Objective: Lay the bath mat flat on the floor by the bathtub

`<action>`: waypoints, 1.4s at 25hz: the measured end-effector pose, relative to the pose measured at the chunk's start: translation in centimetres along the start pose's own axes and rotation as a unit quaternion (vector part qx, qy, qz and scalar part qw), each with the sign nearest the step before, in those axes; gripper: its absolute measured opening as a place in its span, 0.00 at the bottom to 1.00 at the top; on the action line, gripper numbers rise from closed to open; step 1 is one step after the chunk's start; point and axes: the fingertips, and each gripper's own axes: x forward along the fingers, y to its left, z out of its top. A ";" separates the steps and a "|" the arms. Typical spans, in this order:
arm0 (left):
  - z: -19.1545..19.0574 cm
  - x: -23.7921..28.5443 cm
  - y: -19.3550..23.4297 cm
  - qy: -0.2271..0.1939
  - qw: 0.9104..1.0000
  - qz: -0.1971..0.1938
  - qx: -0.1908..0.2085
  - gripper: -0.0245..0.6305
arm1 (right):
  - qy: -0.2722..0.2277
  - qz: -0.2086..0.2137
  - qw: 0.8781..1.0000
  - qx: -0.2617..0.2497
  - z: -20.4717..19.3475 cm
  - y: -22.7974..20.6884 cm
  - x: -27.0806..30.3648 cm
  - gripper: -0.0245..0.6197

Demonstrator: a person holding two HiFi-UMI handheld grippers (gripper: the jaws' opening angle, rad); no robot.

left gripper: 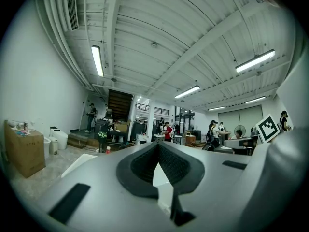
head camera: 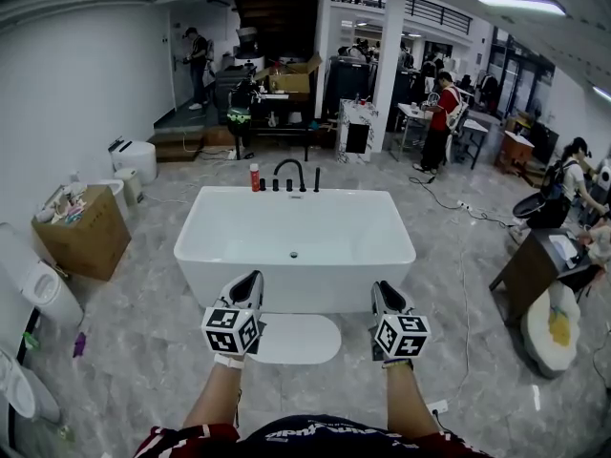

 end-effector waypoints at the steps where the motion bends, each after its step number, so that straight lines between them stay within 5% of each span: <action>1: 0.1 0.1 0.0 -0.001 1.000 0.000 0.000 0.06 | 0.001 0.000 1.000 -0.001 0.0 0.0 0.0 0.15; 35: -0.2 -0.2 -0.2 0.004 1.000 0.007 0.000 0.07 | -0.003 -0.021 0.999 -0.031 0.9 -0.5 -0.2 0.08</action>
